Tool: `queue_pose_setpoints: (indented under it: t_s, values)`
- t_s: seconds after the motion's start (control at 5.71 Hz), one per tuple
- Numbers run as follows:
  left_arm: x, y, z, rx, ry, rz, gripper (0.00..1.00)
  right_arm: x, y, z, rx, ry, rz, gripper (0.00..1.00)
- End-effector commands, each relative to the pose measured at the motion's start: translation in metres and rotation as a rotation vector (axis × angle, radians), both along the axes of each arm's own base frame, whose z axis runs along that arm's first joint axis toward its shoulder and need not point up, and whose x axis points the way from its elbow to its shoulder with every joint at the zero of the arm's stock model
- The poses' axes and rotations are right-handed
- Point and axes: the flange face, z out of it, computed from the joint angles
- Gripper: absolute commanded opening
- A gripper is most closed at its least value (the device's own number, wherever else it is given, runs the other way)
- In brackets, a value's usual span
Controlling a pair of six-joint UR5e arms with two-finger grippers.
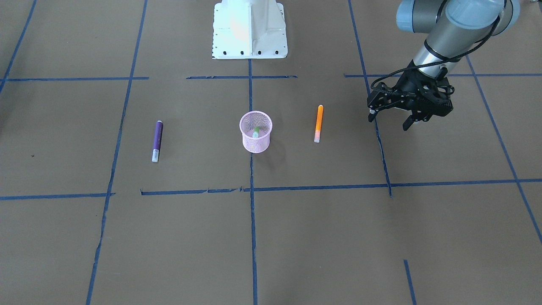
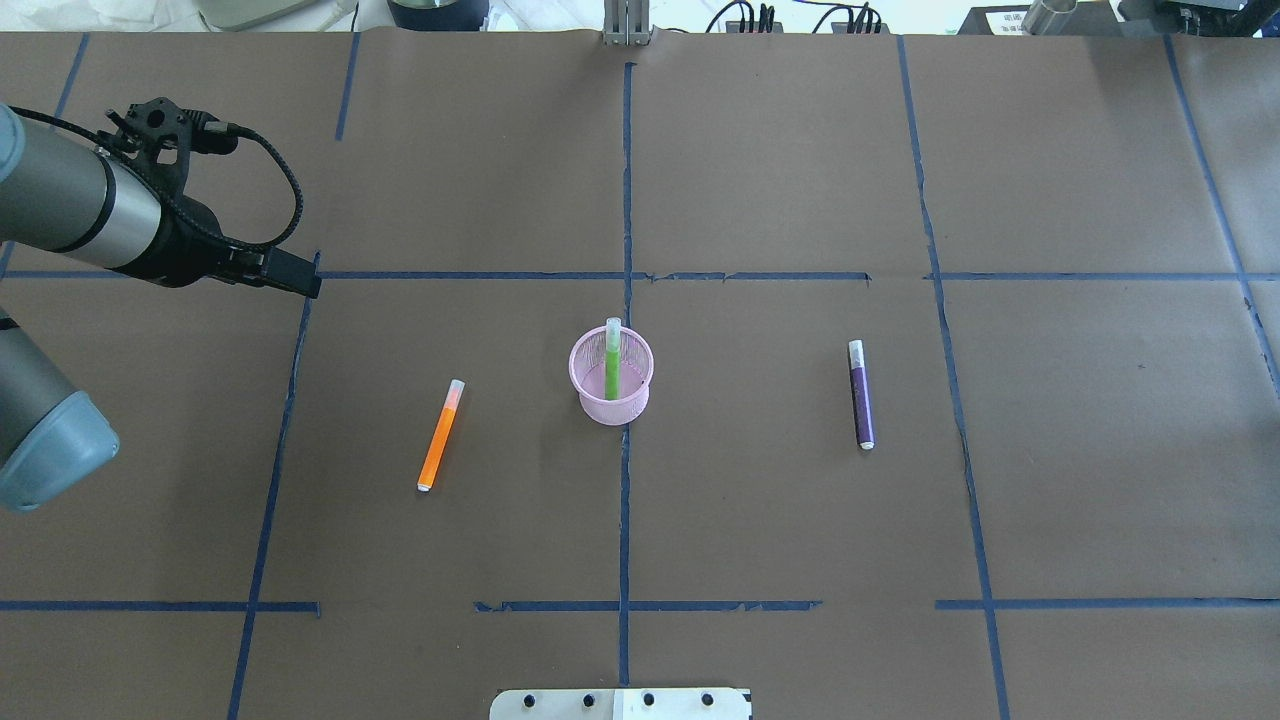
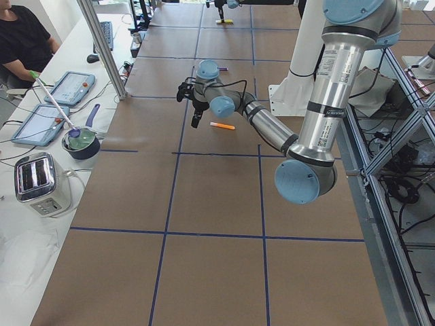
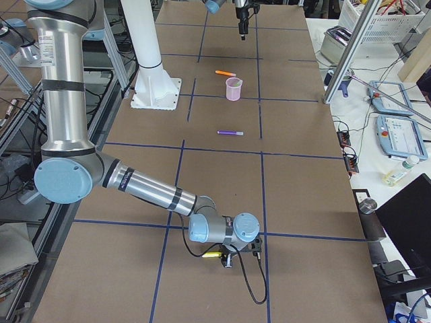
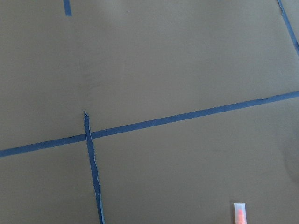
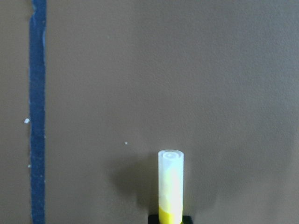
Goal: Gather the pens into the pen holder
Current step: 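Withdraw the left gripper away from the cup while the right gripper grasps the yellow marker, then lift the yellow marker with the right gripper and carry it toward the cup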
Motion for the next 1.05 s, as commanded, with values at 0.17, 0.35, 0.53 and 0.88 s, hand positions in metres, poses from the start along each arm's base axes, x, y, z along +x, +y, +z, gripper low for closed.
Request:
queue_pose_setpoints:
  t_s: [0.17,0.35,0.53,0.88]
  values:
    - [-0.001,0.002,-0.004,0.006,0.005,0.002,1.0,-0.015,-0.047,-0.147,0.193,-0.052,0.123,0.0]
    - [-0.003,0.003,-0.006,0.011,0.009,0.0,1.0,-0.04,-0.054,-0.182,0.37,-0.11,0.096,0.0]
    - [-0.002,0.004,-0.008,0.013,0.011,0.002,1.0,-0.073,-0.052,-0.216,0.497,-0.197,0.134,0.0]
    - [0.0,0.004,-0.008,0.014,0.011,0.005,1.0,-0.143,-0.045,-0.299,0.655,-0.385,0.262,0.0]
